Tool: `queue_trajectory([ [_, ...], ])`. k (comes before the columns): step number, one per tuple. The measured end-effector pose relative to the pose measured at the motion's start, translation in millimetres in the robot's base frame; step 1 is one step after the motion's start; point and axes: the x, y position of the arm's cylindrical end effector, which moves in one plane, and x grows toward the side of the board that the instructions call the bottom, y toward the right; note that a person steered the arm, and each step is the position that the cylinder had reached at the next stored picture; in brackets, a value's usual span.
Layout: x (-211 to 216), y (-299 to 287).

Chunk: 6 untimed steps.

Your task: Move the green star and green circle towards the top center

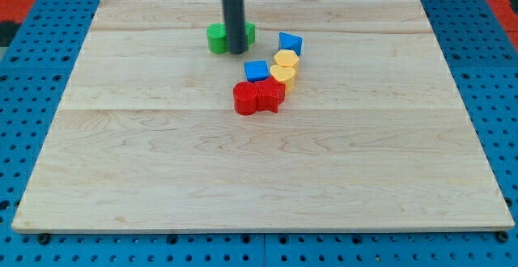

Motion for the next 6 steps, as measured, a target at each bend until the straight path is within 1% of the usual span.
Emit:
queue_trajectory([
  [1, -3.2, 1.0],
  [2, 11.1, -20.4],
  [3, 42.0, -65.0],
  [4, 19.4, -72.2],
  [5, -19.5, -55.5],
  [6, -23.9, -19.1],
])
